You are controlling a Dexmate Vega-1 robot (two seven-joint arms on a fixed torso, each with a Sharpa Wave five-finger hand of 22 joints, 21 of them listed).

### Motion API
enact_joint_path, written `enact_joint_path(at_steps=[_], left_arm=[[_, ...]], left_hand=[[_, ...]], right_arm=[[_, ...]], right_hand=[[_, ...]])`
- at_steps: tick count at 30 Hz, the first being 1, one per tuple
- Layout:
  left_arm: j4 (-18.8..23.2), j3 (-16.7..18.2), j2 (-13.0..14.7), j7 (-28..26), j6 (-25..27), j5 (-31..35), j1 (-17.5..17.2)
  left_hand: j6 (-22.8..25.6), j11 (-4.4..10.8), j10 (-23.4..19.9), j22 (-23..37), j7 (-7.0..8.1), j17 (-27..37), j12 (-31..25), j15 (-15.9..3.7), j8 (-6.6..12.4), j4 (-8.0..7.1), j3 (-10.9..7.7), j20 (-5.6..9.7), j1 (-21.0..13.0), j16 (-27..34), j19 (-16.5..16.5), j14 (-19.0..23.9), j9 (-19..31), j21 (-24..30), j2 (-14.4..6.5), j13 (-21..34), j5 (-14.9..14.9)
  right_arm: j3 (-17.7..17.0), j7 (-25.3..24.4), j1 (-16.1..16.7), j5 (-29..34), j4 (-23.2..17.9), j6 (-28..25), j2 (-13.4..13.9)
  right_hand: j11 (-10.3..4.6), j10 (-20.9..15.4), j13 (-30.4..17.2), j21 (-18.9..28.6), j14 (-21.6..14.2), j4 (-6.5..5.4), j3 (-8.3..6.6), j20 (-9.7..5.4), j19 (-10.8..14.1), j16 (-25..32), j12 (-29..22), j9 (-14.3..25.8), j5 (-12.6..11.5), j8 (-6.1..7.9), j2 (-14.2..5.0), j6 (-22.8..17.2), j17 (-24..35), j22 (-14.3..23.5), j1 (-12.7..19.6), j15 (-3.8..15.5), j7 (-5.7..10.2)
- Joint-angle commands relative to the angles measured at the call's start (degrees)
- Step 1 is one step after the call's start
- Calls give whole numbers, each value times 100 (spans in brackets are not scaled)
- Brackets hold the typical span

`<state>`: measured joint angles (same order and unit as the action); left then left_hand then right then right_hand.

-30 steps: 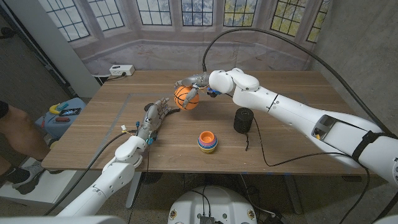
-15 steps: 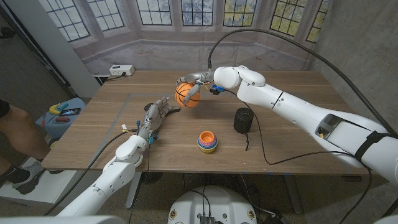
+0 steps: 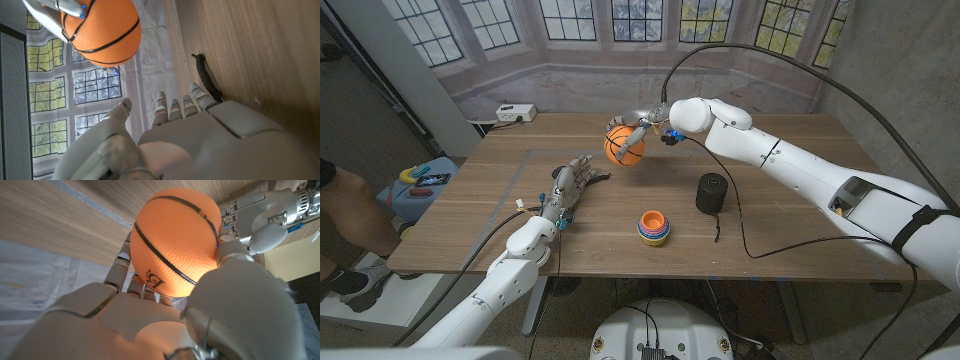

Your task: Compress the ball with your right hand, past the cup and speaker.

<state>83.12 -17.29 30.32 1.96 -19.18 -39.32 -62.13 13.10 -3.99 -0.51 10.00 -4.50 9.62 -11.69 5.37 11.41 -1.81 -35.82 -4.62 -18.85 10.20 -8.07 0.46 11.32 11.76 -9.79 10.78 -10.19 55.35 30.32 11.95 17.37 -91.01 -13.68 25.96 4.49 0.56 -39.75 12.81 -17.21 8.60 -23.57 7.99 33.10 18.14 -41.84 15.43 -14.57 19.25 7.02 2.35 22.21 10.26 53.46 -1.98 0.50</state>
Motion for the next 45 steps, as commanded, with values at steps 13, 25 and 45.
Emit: enact_joint_path(at_steps=[13, 25, 45], left_arm=[[194, 128, 107, -76, 14, -31, -135], [428, 193, 184, -141, -22, 19, -227], [714, 400, 396, -352, -107, 229, -397]], left_hand=[[33, -38, -54, 19, 19, 4, -29, 16, -12, 78, -117, -29, -96, 2, -32, 44, 17, -20, -69, 14, -39], [25, -33, -59, 19, 21, 0, -28, 12, -18, 125, -131, -27, -123, -2, -30, 44, 18, -22, -46, 14, -43], [27, -13, -65, 21, 33, -1, -27, 16, -18, 192, -137, -31, -153, -4, -25, 41, 21, -24, -30, 17, -42]], right_arm=[[-638, -244, 347, -1401, -15, 232, 302], [-947, -455, 638, -1902, -224, 340, 571], [-1491, -547, 1031, -3039, 173, 910, 570]], right_hand=[[14, -86, -25, -29, -34, 3, 24, 19, -10, 2, -71, -5, 34, -21, -66, -112, 64, 34, 19, -45, -39], [29, -100, -32, -37, -20, 1, 41, 38, -25, -1, -86, -12, 55, -29, -90, -140, 98, 35, 33, -65, -46], [140, -154, -38, -36, -8, 0, 82, 64, -18, 0, -119, -26, 102, -27, -127, -247, 157, 38, 62, -115, -100]])
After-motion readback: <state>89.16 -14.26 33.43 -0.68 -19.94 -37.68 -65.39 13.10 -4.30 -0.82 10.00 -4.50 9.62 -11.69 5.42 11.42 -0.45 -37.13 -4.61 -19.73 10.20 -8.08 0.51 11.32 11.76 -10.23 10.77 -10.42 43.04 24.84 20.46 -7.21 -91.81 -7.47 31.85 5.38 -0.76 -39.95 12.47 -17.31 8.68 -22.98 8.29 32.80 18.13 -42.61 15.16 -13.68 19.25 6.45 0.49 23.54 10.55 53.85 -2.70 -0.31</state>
